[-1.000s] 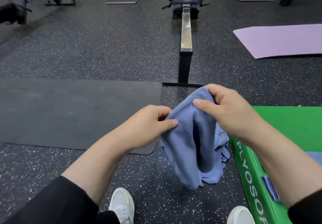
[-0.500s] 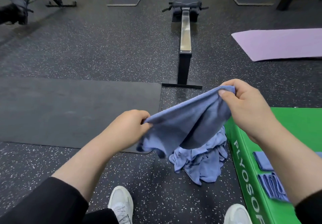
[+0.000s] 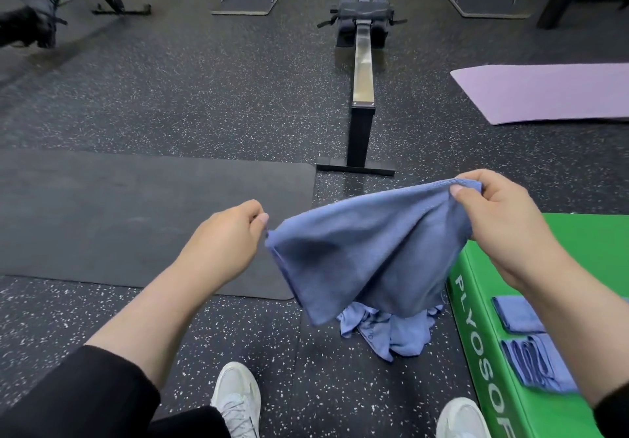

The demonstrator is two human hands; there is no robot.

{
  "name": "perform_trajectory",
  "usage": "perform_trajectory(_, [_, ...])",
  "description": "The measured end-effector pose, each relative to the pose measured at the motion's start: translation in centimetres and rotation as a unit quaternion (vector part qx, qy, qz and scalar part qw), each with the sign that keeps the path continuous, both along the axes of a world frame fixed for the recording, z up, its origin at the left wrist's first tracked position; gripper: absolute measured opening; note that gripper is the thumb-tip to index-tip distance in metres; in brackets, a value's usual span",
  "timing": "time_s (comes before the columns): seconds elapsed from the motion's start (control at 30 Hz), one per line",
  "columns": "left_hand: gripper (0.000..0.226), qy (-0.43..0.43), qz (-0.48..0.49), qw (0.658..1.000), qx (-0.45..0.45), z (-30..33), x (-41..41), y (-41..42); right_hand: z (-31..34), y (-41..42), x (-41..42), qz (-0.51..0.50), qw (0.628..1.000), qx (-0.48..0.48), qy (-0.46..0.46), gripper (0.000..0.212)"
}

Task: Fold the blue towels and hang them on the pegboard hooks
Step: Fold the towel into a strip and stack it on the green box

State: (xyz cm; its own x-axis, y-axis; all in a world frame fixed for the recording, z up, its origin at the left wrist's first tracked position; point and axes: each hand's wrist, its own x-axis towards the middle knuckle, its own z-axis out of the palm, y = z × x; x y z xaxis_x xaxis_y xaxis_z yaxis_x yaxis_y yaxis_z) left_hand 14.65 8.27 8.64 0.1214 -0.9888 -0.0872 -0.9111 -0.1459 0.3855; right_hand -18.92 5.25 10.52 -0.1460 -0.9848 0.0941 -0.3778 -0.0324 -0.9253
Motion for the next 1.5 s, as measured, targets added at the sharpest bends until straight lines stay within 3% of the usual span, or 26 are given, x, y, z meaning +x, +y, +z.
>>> perform_trajectory(0.17, [0.023,0.062,-0.003,0.998,0.031,-0.1,-0.1,0.0,0.4,0.1,0.2,0.018,1.0,-0.012,-0.004,0.011])
perform_trajectory(0.33, [0.019,0.037,-0.054,0.996,0.061,0.2,-2.4,0.3,0.9,0.5,1.0,0.097,0.985,-0.029,0.137,0.013])
perform_trajectory(0.43, [0.03,-0.002,-0.111,0.989,0.097,0.2,-4.3,0.3,1.5,0.7,1.4,0.133,0.974,-0.031,0.183,0.013])
perform_trajectory(0.53, [0.045,-0.027,-0.166,0.977,0.13,-0.3,-5.9,0.3,2.4,0.9,1.6,0.142,0.974,-0.05,0.167,0.011])
perform_trajectory(0.7, [0.064,0.006,-0.212,0.961,0.175,-0.9,-7.2,0.7,3.9,1.2,1.7,0.14,0.983,-0.089,0.08,0.019])
perform_trajectory(0.8, [0.028,0.051,-0.228,0.956,0.175,-1.0,-7.3,1.3,4.5,1.5,1.6,0.151,0.983,-0.106,-0.013,0.026])
perform_trajectory(0.87, [0.009,0.065,-0.213,0.963,0.154,-0.9,-7.0,1.5,4.8,1.6,1.5,0.146,0.982,-0.109,-0.054,0.032])
perform_trajectory(1.0, [0.005,0.062,-0.117,0.989,0.058,-0.4,-5.9,1.0,4.6,1.3,0.9,0.089,0.988,-0.102,-0.077,0.025])
perform_trajectory(1.13, [0.01,0.123,-0.047,0.991,-0.008,0.0,-4.4,0.8,3.7,0.8,0.0,0.018,0.995,-0.079,-0.057,0.02])
perform_trajectory(1.2, [0.007,0.117,-0.037,0.992,-0.024,-0.1,-3.8,0.7,3.3,0.6,-0.4,-0.006,0.997,-0.066,-0.05,0.02])
perform_trajectory(1.4, [0.03,0.096,0.007,0.995,-0.039,-0.6,-2.8,0.8,2.4,0.4,-0.8,-0.017,0.999,-0.038,-0.035,0.017])
perform_trajectory(1.5, [0.026,0.108,0.003,0.994,-0.03,-0.7,-2.6,0.7,2.3,0.4,-0.7,-0.014,0.999,-0.042,-0.019,0.017])
